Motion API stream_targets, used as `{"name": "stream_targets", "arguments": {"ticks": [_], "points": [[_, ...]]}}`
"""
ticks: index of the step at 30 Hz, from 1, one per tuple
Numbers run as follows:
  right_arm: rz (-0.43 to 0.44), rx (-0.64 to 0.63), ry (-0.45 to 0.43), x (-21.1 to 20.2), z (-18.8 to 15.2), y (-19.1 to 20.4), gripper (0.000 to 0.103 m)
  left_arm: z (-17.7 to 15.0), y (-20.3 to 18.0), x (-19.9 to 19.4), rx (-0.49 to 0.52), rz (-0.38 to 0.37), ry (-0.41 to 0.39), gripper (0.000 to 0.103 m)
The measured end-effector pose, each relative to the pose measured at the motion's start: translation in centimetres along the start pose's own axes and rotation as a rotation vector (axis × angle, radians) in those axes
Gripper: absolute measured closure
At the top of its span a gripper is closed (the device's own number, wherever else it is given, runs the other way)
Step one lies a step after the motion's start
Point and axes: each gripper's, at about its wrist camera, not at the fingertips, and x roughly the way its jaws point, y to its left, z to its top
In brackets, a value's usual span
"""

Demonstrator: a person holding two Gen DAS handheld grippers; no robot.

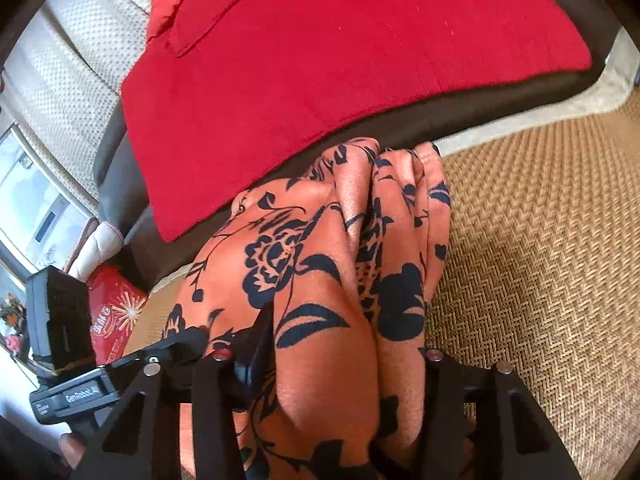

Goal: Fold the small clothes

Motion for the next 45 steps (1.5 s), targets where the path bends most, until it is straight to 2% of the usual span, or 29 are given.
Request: {"name": "stream_targets", "arguments": {"ticks": [4,11,14,18,21,23,24,25,27,29,32,34,37,38,40,41,42,43,44,45], "points": [[0.005,-0.018,-0.04,-1.6,-0.4,1.2,0.052,-0.6,-0.7,-1.9,0.05,0.023,-0.011,0.048],[0.033,-0.089,-0.083,-5.8,-2.7,4.7,0.053,-3.0,-1.3,-7.5,0.094,0.062,-0.05,0.049],[0.064,-0.088,-0.084,-7.4,-4.9,5.7,0.053,-5.2,-1.3,-10.1,0.093,0.093,-0.056,0.049],[0.062,-0.096,-0.073,-8.6,-8.4,6.9,0.053,-7.7,-1.6,-11.9,0.092,0.145,-0.057,0.049],[0.063,-0.071,-0.043,-8.4,-10.4,7.1,0.053,-9.7,-0.6,-11.7,0.063,0.176,-0.032,0.048],[0.012,-0.064,0.002,-7.2,-11.7,6.9,0.053,-10.5,0.4,-10.2,0.045,0.22,0.029,0.044],[-0.016,-0.053,0.028,-6.6,-12.2,6.7,0.049,-10.9,1.1,-9.5,0.018,0.243,0.076,0.042],[-0.041,-0.037,0.055,-6.3,-12.7,6.5,0.048,-11.1,1.7,-9.6,0.0,0.24,0.08,0.041],[-0.055,-0.02,0.057,-6.9,-13.1,6.4,0.044,-11.1,1.8,-11.1,-0.013,0.238,0.04,0.042],[-0.092,-0.027,0.015,-8.7,-12.8,6.6,0.044,-11.0,1.5,-13.2,0.018,0.279,-0.037,0.04],[-0.105,-0.061,-0.092,-11.2,-11.4,7.3,0.044,-10.7,0.8,-15.5,0.071,0.359,-0.139,0.027],[-0.063,-0.116,-0.123,-11.7,-10.3,8.7,0.044,-10.7,0.8,-15.3,0.1,0.388,-0.134,0.025],[-0.001,-0.145,-0.102,-10.3,-8.7,10.1,0.053,-10.9,-0.1,-12.7,0.117,0.425,-0.062,0.025],[0.019,-0.126,-0.073,-8.9,-8.1,10.1,0.061,-11.3,0.1,-11.4,0.127,0.438,-0.025,0.025],[-0.012,-0.04,0.021,-4.9,-7.5,9.1,0.063,-12.0,0.5,-9.9,0.15,0.456,0.009,0.024],[-0.029,0.012,0.061,-3.2,-7.5,7.8,0.065,-12.1,0.3,-9.7,0.16,0.459,0.004,0.024],[-0.042,0.072,0.122,-1.0,-7.9,6.1,0.071,-12.0,0.1,-9.9,0.166,0.458,-0.002,0.024],[-0.032,0.095,0.122,-0.3,-8.2,5.3,0.074,-11.8,-0.2,-10.3,0.175,0.466,-0.01,0.024],[-0.006,0.112,0.09,-0.9,-8.2,4.8,0.075,-11.7,-0.4,-10.6,0.183,0.479,-0.022,0.025],[0.001,0.131,0.094,-1.5,-8.1,4.9,0.075,-11.9,-0.9,-11.7,0.196,0.501,-0.055,0.025]]}}
